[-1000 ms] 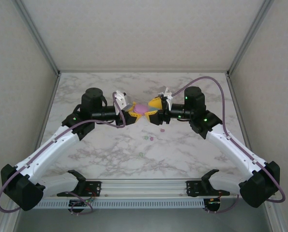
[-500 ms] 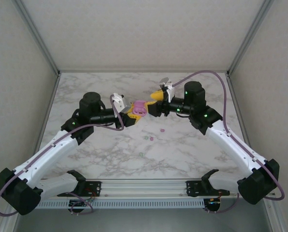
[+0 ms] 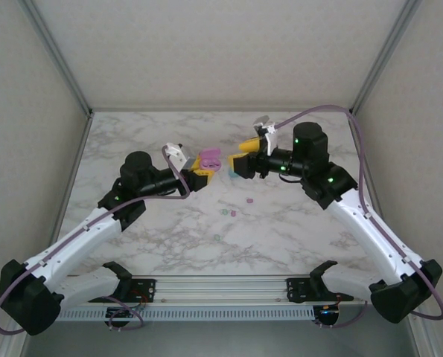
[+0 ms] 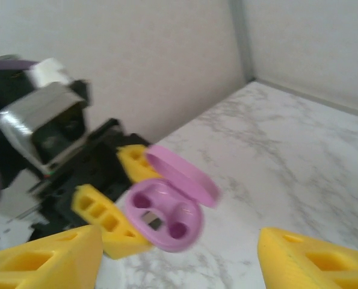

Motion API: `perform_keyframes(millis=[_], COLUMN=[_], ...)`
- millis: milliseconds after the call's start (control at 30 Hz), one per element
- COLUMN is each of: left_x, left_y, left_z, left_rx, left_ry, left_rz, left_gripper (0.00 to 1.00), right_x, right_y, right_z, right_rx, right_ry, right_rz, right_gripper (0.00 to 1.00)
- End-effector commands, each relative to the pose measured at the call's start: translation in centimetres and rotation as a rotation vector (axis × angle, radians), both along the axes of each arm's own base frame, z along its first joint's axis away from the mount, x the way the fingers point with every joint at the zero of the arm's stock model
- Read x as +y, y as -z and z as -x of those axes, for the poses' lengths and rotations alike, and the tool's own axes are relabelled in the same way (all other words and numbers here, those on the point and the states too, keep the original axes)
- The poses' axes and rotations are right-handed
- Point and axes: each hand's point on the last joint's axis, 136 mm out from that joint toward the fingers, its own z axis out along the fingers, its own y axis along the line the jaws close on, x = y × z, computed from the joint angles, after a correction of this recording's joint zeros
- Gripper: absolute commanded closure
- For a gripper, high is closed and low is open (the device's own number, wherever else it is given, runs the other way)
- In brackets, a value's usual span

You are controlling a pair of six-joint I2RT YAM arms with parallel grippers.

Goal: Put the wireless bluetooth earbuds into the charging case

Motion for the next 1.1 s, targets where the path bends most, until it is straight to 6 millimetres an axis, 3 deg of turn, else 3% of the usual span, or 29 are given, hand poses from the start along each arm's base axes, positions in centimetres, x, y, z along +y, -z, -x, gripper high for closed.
perform_keyframes(millis=[0, 100, 167, 267, 467, 667, 867, 1067], left_x=[0.5, 0.8, 1.1, 1.4, 2.1, 2.5, 2.5, 2.6], left_y=[-2.8, -3.1, -3.4, -3.6, -4.0, -4.0, -4.0, -4.1], left_z=[0.3, 0.6, 0.8, 1.1, 1.5, 1.5, 1.4, 1.4], left_rx=[-0.069, -0.082, -0.089, -0.093, -0.104, -0.115, -0.118, -0.122], left_ry=[-0.030, -0.037, -0.044, -0.051, -0.070, -0.092, -0.094, -0.099], left_rz=[0.079, 0.094, 0.105, 0.113, 0.115, 0.103, 0.100, 0.095], left_gripper=[0.76, 0.77, 0.76, 0.76, 0.76, 0.76, 0.76, 0.76], right_x=[-5.3, -8.8, -9.8, -9.3, -7.8, -6.2, -3.2, -4.9], right_y=[2.8, 8.5, 12.7, 18.4, 25.6, 29.1, 29.8, 31.5], right_z=[-4.2, -6.2, -6.6, -6.1, -5.5, -5.7, -4.6, -5.2], right_rx=[0.162, 0.410, 0.571, 0.745, 0.907, 0.966, 0.943, 0.917], right_ry=[0.378, 0.534, 0.561, 0.507, 0.408, 0.400, 0.329, 0.460], right_rz=[0.107, 0.183, 0.243, 0.351, 0.493, 0.559, 0.616, 0.710], right_gripper=[0.43, 0.50, 0.53, 0.57, 0.59, 0.55, 0.59, 0.54])
